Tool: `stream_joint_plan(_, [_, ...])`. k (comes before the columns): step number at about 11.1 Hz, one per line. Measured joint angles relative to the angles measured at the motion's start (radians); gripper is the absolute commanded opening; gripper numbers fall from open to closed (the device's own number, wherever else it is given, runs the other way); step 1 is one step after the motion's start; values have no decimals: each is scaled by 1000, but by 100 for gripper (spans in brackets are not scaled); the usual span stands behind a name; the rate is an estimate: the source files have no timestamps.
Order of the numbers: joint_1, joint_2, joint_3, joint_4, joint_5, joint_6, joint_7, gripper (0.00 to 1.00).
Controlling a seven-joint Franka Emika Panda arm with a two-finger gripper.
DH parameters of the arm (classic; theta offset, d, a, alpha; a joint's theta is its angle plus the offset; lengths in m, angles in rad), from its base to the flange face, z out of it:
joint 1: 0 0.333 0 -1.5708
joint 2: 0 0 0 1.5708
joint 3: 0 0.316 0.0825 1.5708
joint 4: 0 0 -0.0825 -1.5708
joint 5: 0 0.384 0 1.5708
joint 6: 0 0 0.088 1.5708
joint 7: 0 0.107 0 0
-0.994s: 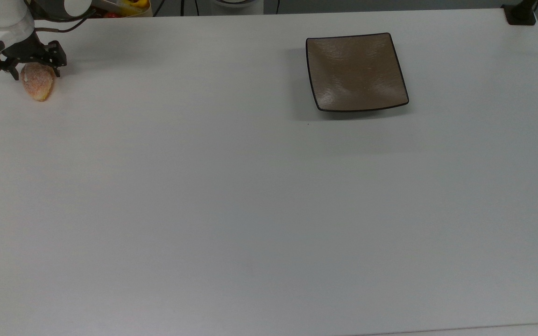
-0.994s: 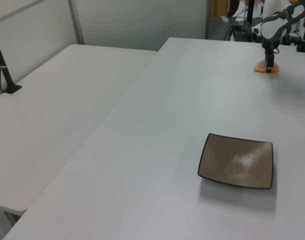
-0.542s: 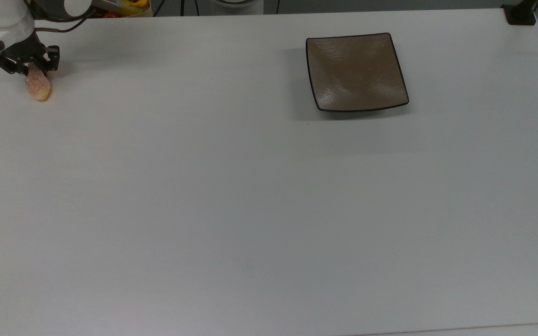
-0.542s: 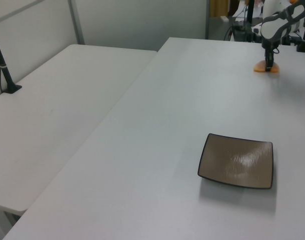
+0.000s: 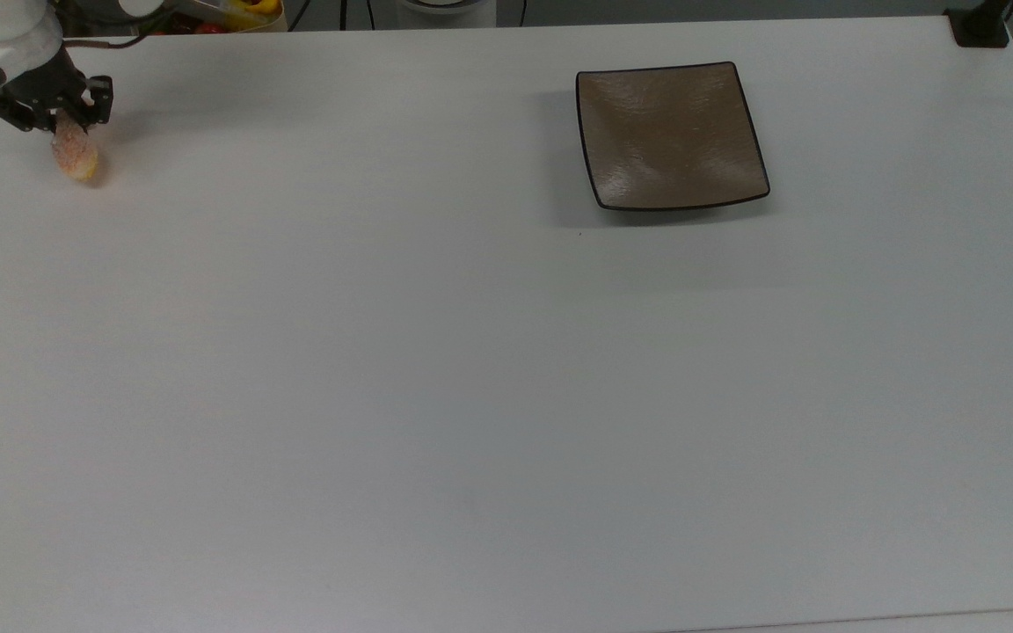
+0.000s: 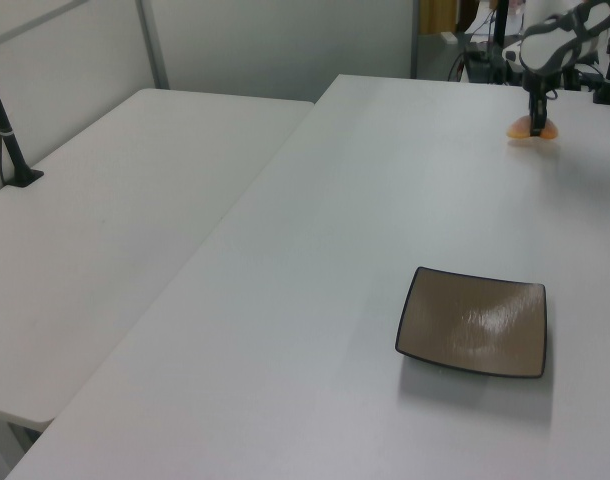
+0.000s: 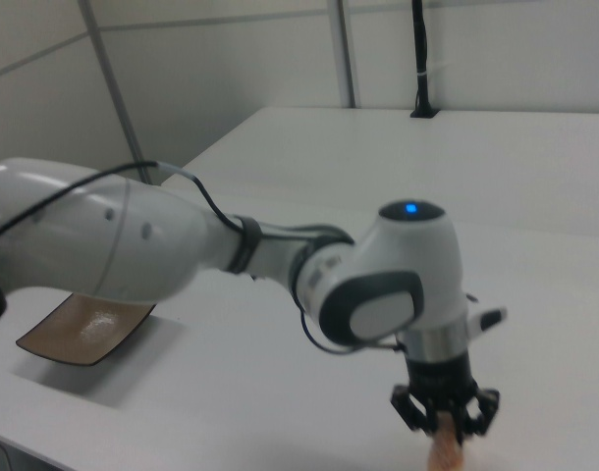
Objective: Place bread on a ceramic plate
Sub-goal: 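Lift the bread roll and carry it over the brown square plate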
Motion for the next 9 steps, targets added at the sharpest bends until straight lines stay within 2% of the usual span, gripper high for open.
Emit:
stream_joint_plan(4, [110,-175,27,89,3,-328,79,18])
stream_joint_plan(6, [155,-246,86,122,4,-445,163,18])
stream_joint_plan(9, [207,-321,208,138,6,-547,284,18])
